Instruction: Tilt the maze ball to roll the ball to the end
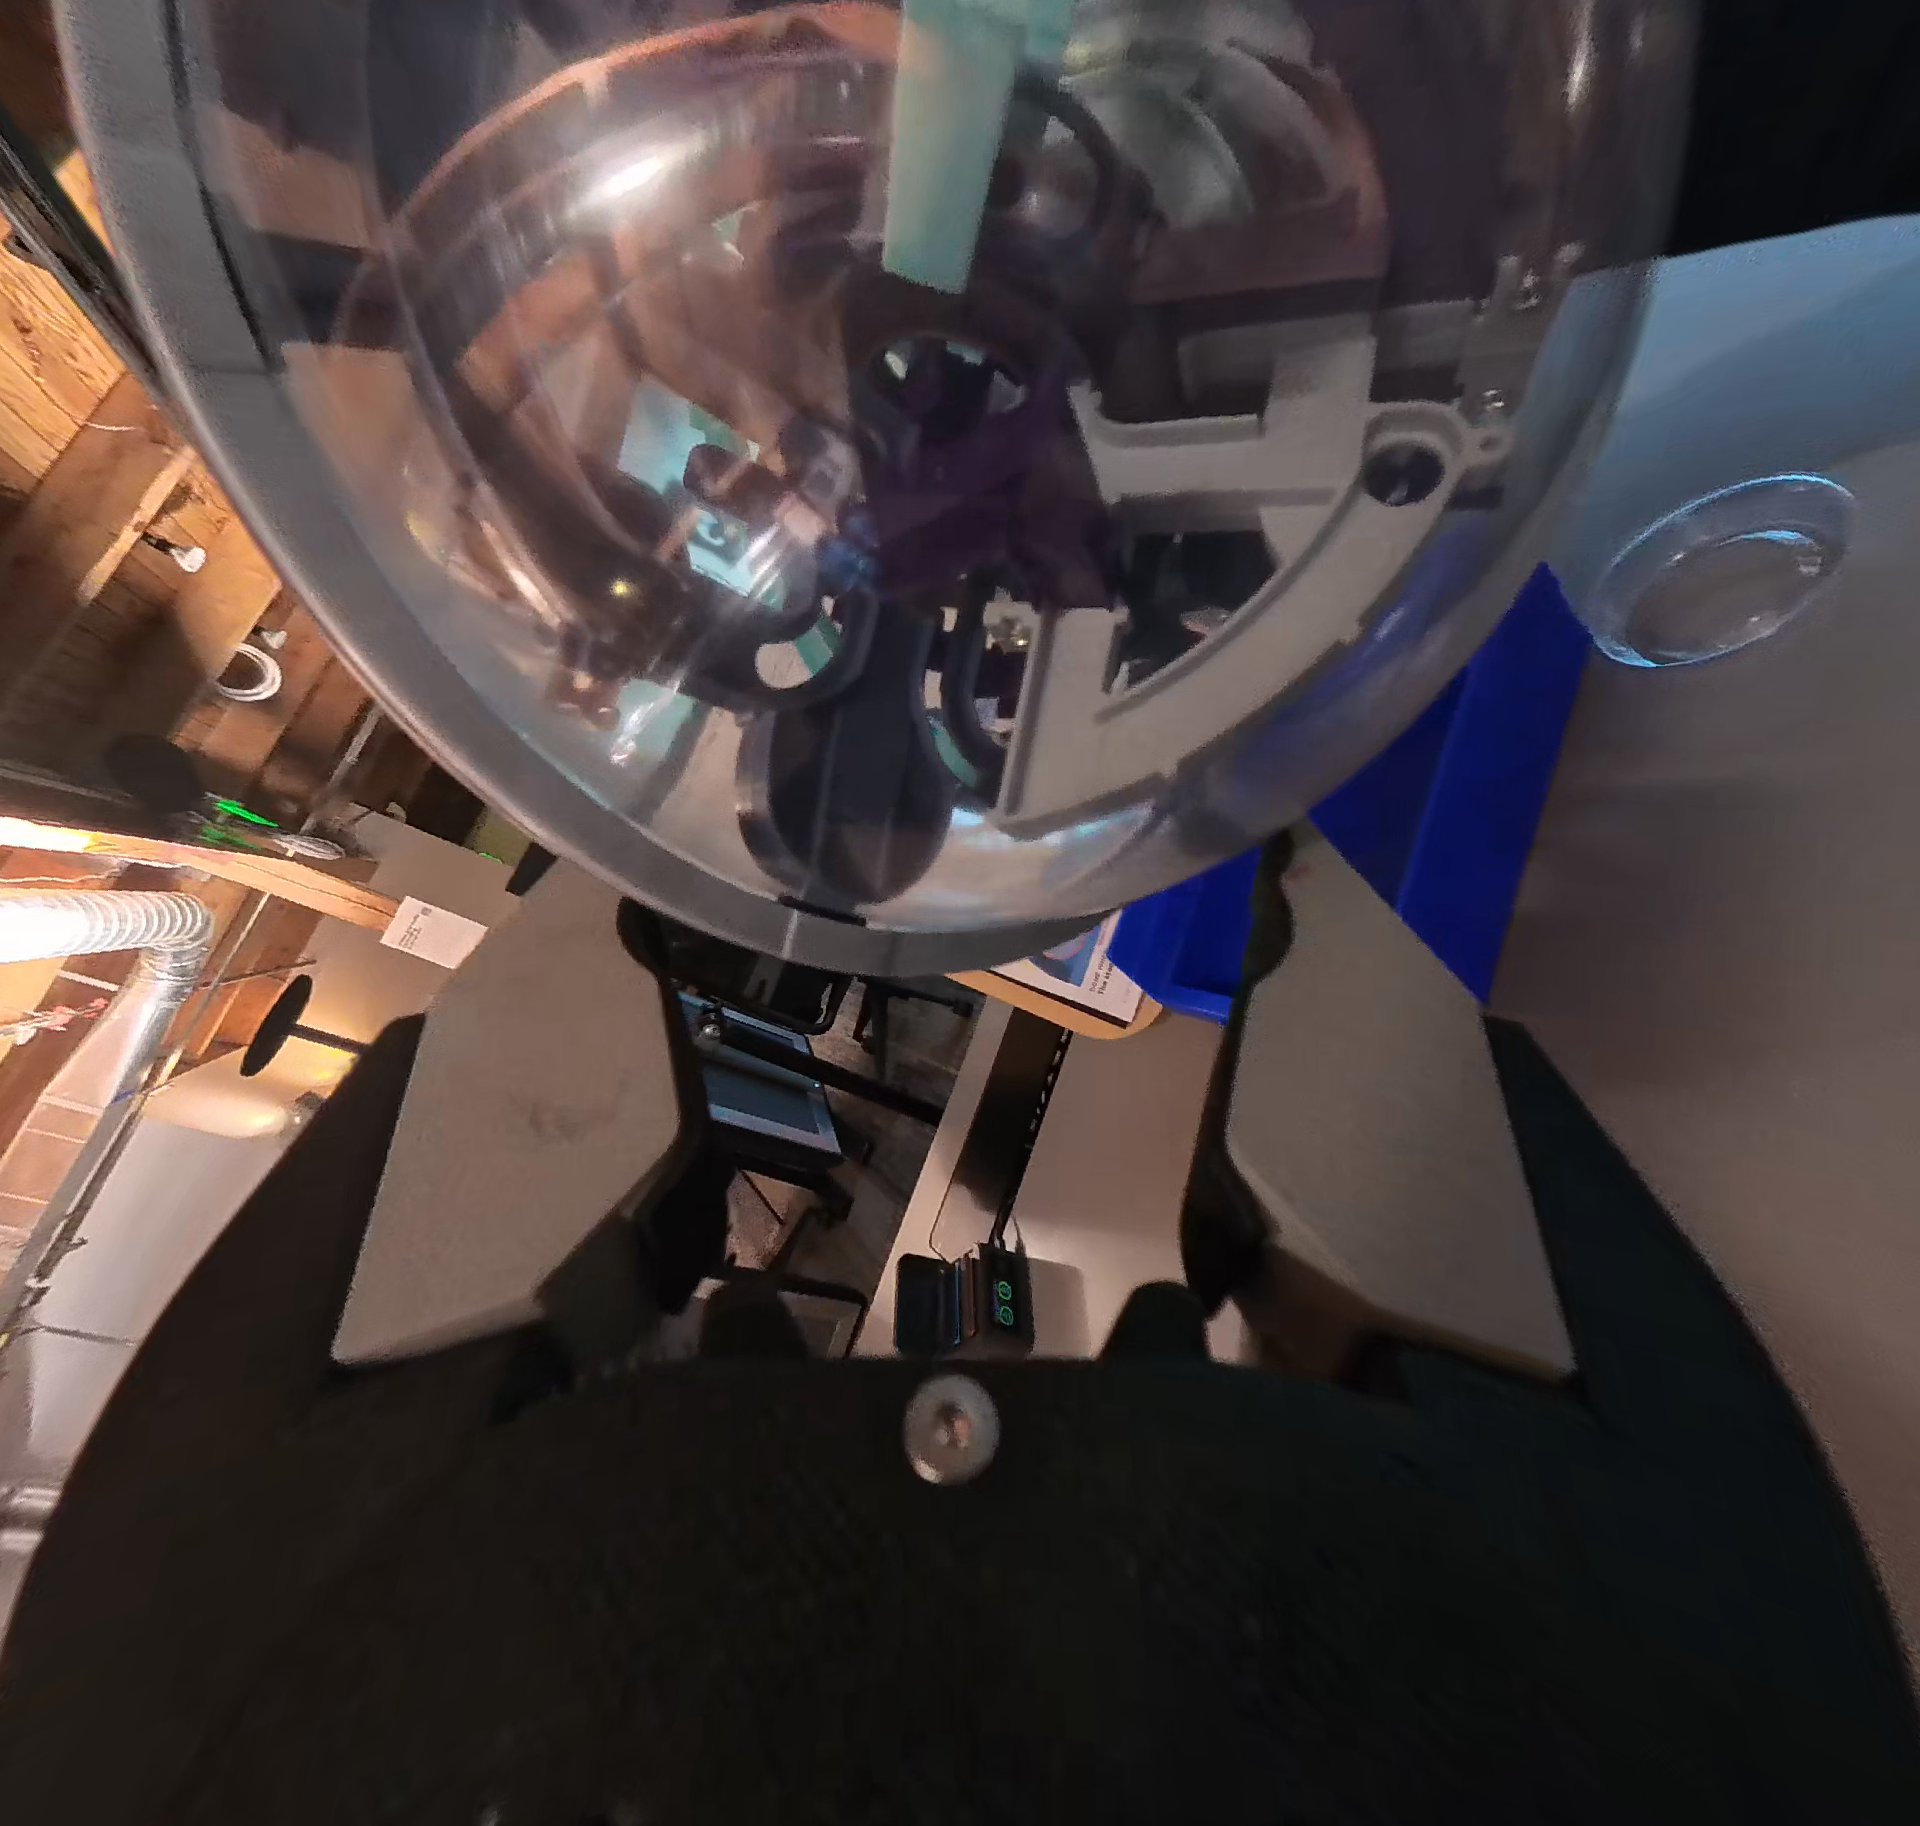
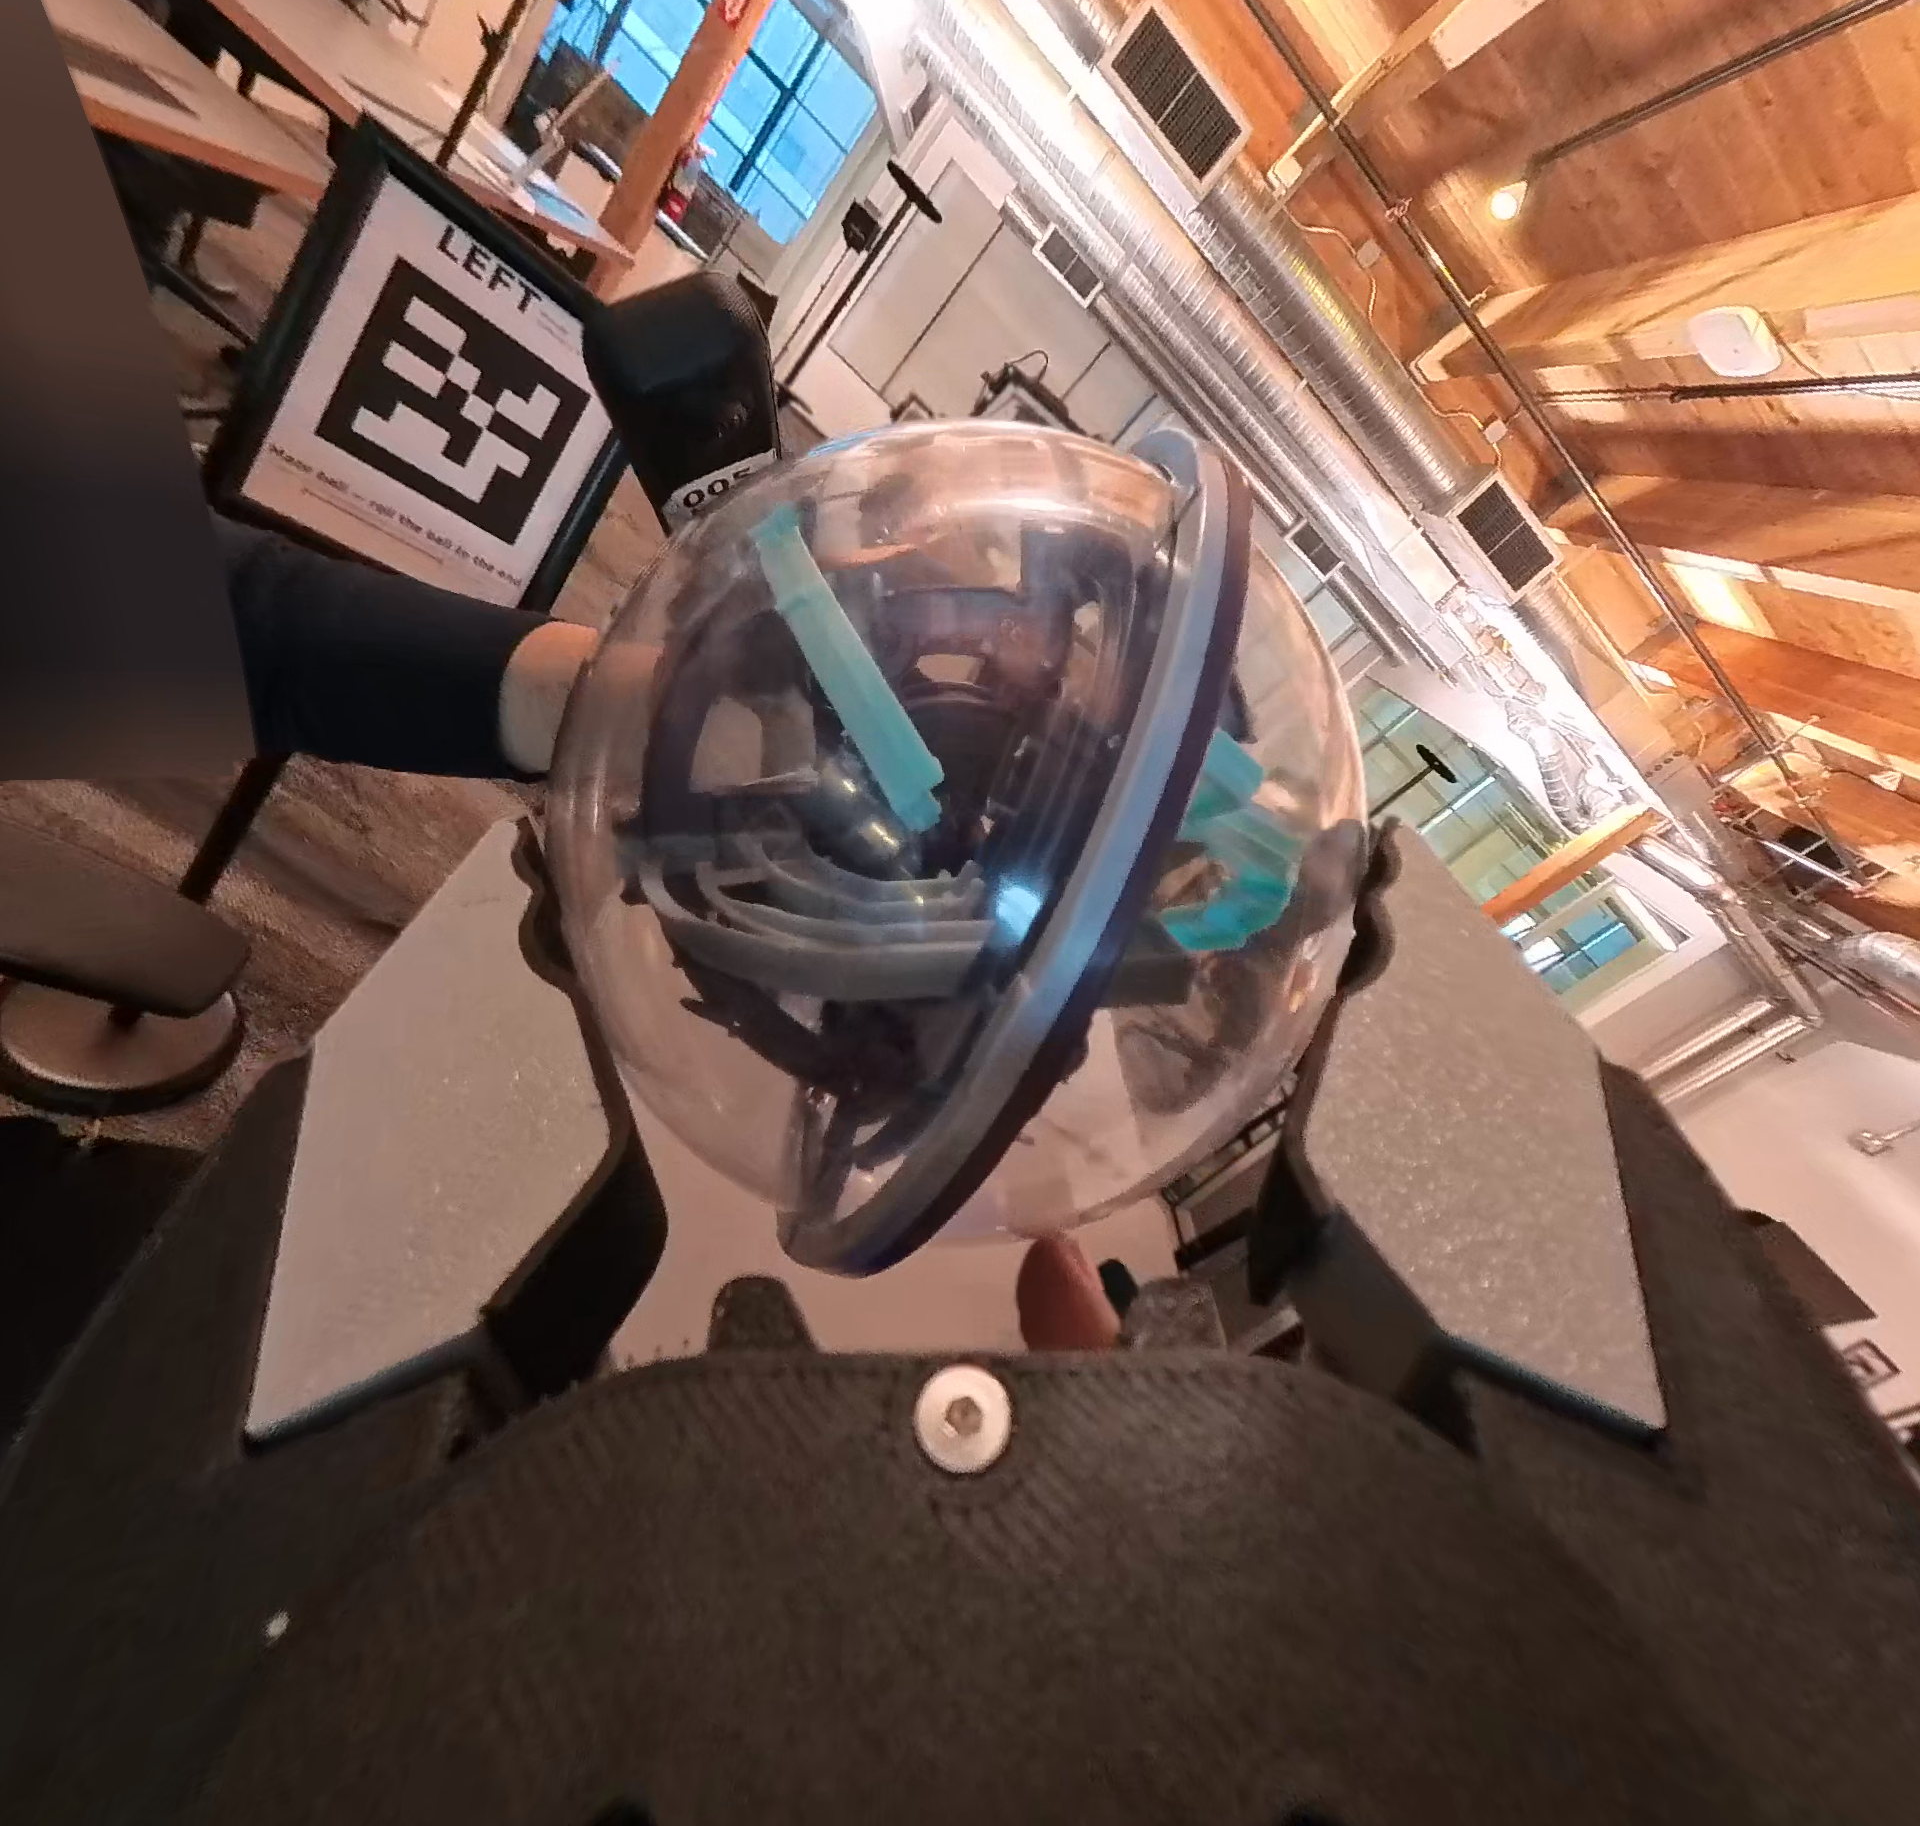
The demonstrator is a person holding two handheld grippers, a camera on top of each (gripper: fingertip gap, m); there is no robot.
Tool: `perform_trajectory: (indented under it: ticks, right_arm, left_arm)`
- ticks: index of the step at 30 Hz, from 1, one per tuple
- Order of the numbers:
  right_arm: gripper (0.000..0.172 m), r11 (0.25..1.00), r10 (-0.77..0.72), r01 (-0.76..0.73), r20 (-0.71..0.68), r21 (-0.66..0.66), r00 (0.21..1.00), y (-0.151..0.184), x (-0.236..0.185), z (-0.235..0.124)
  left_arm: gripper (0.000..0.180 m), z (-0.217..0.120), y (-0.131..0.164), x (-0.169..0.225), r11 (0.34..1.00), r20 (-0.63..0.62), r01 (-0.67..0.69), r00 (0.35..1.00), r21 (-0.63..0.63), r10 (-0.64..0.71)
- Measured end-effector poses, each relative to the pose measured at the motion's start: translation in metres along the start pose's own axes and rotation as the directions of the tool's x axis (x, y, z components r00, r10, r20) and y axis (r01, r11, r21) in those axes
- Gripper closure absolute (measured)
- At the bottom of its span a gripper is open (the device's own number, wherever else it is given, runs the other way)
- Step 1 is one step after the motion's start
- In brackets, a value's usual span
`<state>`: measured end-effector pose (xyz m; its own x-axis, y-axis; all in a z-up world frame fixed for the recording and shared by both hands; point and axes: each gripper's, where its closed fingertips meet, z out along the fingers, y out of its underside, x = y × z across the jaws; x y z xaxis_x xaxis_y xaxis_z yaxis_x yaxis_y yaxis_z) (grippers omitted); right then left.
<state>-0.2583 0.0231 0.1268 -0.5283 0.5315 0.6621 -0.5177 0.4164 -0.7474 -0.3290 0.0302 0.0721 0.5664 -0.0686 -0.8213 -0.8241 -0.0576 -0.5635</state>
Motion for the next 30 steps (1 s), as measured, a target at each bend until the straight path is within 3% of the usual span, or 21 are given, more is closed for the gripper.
perform_trajectory:
  ticks: [8, 11, 15, 18, 23, 30]
  right_arm:
    - [0.026, 0.998, 0.021, -0.021, 0.007, -0.054, 1.0, 0.042, -0.013, -0.006]
    - [0.025, 0.978, 0.205, -0.205, 0.015, -0.046, 0.979, 0.076, -0.027, -0.009]
    - [0.024, 0.877, 0.48, -0.478, 0.059, -0.041, 0.875, 0.137, -0.065, -0.012]
    - [0.021, 0.829, 0.558, -0.552, 0.078, -0.093, 0.826, 0.181, -0.097, -0.012]
    - [0.015, 0.901, 0.417, -0.402, 0.075, -0.163, 0.906, 0.204, -0.126, -0.015]
    - [0.016, 0.955, 0.173, -0.153, 0.055, -0.254, 0.983, 0.175, -0.111, -0.02]
  left_arm:
    - [0.069, 0.007, 0.022, 0.02, 0.998, 0.012, -0.067, 0.998, -0.015, 0.067]
    - [0.067, 0.011, 0.04, 0.047, 0.999, -0.062, 0.012, 0.998, -0.036, -0.014]
    - [0.065, 0.012, 0.071, 0.103, 0.979, -0.211, 0.204, 0.957, -0.002, -0.2]
    - [0.065, 0.016, 0.097, 0.143, 0.967, -0.263, 0.256, 0.931, -0.018, -0.252]
    - [0.065, 0.023, 0.117, 0.173, 0.993, -0.186, 0.097, 0.977, -0.072, -0.109]
    - [0.066, 0.027, 0.097, 0.147, 0.997, -0.032, -0.062, 0.998, -0.049, 0.061]
